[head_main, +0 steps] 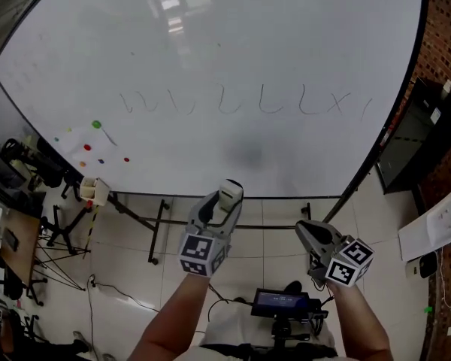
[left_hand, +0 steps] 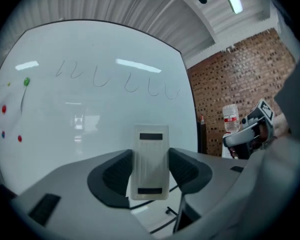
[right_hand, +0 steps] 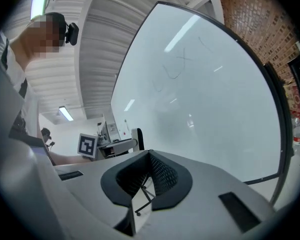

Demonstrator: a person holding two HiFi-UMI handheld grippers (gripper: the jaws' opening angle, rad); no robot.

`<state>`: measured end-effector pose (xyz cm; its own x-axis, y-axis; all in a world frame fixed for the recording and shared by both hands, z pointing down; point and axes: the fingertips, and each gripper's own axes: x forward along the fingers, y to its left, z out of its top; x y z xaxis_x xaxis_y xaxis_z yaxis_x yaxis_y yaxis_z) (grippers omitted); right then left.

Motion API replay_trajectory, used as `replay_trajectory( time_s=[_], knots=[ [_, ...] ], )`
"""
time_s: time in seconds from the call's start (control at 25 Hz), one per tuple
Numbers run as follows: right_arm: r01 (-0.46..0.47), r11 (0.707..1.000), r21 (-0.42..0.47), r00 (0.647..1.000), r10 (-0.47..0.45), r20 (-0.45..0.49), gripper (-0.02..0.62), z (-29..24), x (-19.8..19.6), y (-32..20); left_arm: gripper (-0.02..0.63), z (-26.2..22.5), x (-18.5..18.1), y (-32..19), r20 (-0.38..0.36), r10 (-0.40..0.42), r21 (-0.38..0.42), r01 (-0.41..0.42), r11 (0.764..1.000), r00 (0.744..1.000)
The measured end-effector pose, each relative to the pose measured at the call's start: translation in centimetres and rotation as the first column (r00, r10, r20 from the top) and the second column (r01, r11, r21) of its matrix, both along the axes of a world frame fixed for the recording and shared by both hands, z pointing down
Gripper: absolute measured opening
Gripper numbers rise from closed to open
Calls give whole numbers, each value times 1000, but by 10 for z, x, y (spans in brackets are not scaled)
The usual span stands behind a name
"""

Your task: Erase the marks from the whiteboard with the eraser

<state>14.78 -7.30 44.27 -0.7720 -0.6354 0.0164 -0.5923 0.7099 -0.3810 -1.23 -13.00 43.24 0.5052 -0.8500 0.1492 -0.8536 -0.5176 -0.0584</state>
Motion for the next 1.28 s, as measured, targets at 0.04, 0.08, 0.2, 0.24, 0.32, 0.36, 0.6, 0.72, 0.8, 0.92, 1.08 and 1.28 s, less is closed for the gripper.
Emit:
replay_trajectory(
  time_s=[0.04,0.08,0.2,0.24,0.32,0.36,0.6,0.72,0.8,0.92,1.08,1.28],
  knots=[
    [16,1000,4,1000,-16,-10,15,1,-12,4,264,8,-6,15,-28,19,-20,-19,1000,999],
    [33,999,5,999,-33,-16,15,3,-25,10,265,16,-12,30,-53,35,-40,-38,999,998],
    [87,996,14,996,-86,-30,15,9,-65,27,264,38,-31,68,-99,70,-81,-78,994,993],
    [104,994,29,994,-103,-43,15,10,-77,32,265,44,-38,77,-106,76,-87,-85,993,991],
    [134,989,61,988,-129,-80,15,11,-101,42,265,50,-52,90,-117,82,-91,-93,992,990],
    [143,987,71,986,-137,-93,15,12,-112,46,264,52,-59,95,-120,87,-89,-98,991,989],
    [156,984,81,986,-149,-80,15,7,-153,57,264,51,-84,114,-133,129,-69,-139,988,983],
    [156,985,80,986,-151,-70,15,6,-167,59,265,54,-93,119,-134,146,-71,-156,985,980],
    [155,985,77,987,-151,-64,15,8,-176,60,265,56,-99,122,-132,157,-69,-167,983,979],
    [168,983,78,984,-163,-69,15,11,-190,62,265,55,-112,123,-133,159,-54,-167,984,978],
    [185,980,78,981,-179,-80,15,14,-205,65,265,60,-124,126,-143,150,-53,-158,986,978],
    [194,978,73,978,-187,-89,15,17,-215,66,265,62,-131,129,-143,150,-48,-158,986,978]
  ],
)
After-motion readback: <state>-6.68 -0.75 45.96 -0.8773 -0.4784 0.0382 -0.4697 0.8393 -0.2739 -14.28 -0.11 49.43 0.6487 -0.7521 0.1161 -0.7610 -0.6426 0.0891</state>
